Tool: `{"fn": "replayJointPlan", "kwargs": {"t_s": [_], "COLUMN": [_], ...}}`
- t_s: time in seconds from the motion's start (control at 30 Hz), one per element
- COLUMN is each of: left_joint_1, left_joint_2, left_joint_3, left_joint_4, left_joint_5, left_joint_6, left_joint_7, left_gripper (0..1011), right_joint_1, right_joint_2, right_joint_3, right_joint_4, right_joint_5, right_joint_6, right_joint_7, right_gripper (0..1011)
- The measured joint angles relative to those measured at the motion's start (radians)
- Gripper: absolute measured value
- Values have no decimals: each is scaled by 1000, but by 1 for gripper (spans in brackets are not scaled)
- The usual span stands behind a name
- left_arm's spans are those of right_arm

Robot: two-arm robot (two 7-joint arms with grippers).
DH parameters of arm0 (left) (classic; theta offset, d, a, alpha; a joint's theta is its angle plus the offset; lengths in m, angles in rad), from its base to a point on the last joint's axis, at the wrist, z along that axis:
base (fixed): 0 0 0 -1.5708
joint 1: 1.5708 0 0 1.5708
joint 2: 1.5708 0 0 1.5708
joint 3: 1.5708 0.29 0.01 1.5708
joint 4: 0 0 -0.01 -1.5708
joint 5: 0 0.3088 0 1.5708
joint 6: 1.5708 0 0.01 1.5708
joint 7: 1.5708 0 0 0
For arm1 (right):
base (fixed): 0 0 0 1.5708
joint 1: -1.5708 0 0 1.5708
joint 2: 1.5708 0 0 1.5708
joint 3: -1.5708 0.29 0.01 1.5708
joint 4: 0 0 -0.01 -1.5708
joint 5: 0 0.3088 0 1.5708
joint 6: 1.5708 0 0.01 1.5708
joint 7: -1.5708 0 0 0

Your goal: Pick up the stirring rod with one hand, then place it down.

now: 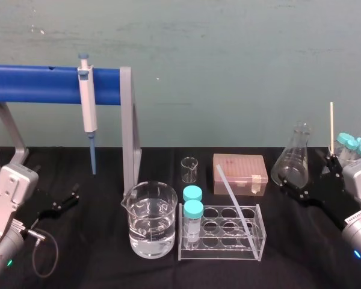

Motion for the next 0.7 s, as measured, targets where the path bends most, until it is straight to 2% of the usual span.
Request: {"fn": "replayJointPlan", "kwargs": {"t_s": [0.17, 0.33, 0.7], "left_joint_1": [0, 0, 0], "left_joint_2": [0, 0, 0], "left_joint_3": [0, 0, 0], "left_joint_4": [0, 0, 0], "left_joint_5": [0, 0, 0], "left_joint_6": [0, 0, 0], "left_joint_7": [0, 0, 0], "left_gripper": [1000, 1000, 1000], "right_joint_1": [-11, -4, 70], "right_joint_2": [2, -2, -43], "right_joint_3": [10, 2, -37], "right_joint_4": [-36, -47, 10], "right_joint_5": [0, 1, 36], "right_joint_6": [-36, -61, -114], "right_joint_7": [34, 87, 259], "right_gripper": [1003, 1003, 1003]}}
